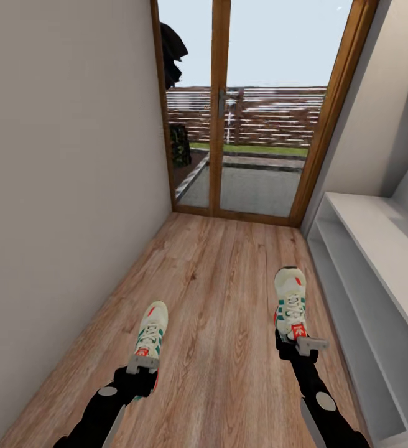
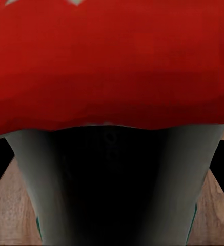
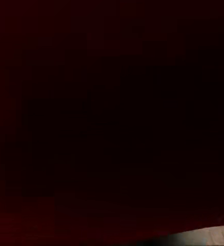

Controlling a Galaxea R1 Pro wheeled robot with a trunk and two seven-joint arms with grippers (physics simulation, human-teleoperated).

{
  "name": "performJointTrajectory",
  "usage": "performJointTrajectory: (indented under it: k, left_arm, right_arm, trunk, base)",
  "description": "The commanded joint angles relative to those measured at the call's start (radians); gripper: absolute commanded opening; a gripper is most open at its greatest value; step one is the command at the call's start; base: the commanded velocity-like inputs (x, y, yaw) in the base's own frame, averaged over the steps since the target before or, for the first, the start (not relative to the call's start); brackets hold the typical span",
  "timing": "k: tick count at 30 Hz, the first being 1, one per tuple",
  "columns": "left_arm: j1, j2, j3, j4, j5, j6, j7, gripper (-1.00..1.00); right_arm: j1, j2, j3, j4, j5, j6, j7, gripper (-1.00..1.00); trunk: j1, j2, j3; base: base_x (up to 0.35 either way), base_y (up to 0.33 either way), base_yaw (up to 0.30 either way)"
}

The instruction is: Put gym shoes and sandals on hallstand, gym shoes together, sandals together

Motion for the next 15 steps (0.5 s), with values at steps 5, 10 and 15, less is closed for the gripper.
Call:
performJointTrajectory:
  k: [5,10,15]
  left_arm:
    - [0.01,-0.001,0.0,0.02,0.003,-0.001,0.001,-1.0]
    - [0.011,-0.001,0.0,0.025,0.001,-0.001,0.0,-1.0]
    - [0.011,-0.002,0.0,0.026,0.0,-0.001,-0.001,-1.0]
  right_arm:
    - [0.0,0.0,0.001,0.029,-0.002,0.0,0.0,-1.0]
    - [0.0,0.0,0.001,0.058,-0.003,0.0,-0.003,-1.0]
    - [0.0,0.0,0.0,0.081,-0.003,0.0,-0.004,-1.0]
  trunk:
    - [0.0,0.0,0.0]
    - [0.0,0.0,0.0]
    - [0.0,0.0,0.0]
  base:
    - [0.0,0.0,0.0]
    - [0.001,0.004,0.0]
    - [0.112,0.142,0.0]
